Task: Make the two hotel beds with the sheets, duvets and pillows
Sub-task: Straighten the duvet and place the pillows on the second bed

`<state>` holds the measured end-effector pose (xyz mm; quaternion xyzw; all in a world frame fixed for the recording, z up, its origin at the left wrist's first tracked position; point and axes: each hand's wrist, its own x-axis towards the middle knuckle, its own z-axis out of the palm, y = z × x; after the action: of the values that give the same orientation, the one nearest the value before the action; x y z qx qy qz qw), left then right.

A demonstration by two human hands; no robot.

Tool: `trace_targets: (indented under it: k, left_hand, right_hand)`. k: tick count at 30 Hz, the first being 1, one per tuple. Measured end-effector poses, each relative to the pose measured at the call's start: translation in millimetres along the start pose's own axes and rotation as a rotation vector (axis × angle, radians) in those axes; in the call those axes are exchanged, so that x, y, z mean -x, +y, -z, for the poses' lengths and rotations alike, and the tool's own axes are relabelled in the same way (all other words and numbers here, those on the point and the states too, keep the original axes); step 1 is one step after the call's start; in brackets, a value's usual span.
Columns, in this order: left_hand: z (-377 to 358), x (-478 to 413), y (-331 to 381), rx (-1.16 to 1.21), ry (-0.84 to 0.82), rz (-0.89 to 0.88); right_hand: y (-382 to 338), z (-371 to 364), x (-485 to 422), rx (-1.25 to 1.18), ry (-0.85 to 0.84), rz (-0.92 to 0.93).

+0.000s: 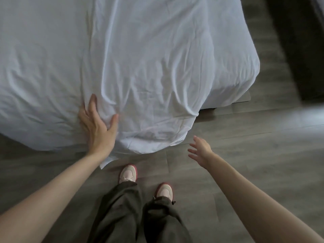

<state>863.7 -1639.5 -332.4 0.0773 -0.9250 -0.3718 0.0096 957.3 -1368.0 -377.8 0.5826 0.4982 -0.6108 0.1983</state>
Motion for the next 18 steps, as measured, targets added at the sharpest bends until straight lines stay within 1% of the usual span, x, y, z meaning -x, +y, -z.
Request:
trace_targets:
  k: [3, 6, 8, 9, 11, 13, 16, 18]
  left_hand:
    - [-26.8, 8.4, -28.4, -0.009, 0.118, -0.084]
    - [-39.8, 18.9, -46.6, 0.073, 0.159, -0.077]
    - [-43.6, 24.2, -55.6, 0.129, 0.174, -0.097]
    - [-44.5, 26.0, -59.5, 0.162, 0.177, -0.111]
    - [-42.7, 27.3, -64.7, 0.254, 0.159, -0.102]
    - [-37.8, 30.9, -62.4, 0.308, 0.130, -0.023]
    - [-29.9, 40.2, -48.9, 0.260, 0.100, 0.094]
    - [-18.4, 53.2, -33.2, 0.247, 0.065, 0.121]
  right_hand:
    - [3.9, -14.3, -41.3, -0.205, -0.068, -0.068]
    - [2.0, -29.0, -66.7, -0.255, -0.128, -0.091]
    - [2.6, -38.2, -76.8, -0.278, -0.181, -0.053]
    - [4.6, -42.1, -79.9, -0.293, -0.174, -0.013]
    - [13.7, -46.4, -81.6, -0.300, -0.094, 0.030]
    - [28.8, -41.7, -72.9, -0.246, 0.024, 0.043]
    - [46.2, -20.2, -52.1, -0.120, 0.191, 0.047]
    - [52.4, -1.6, -31.9, -0.124, 0.274, 0.052]
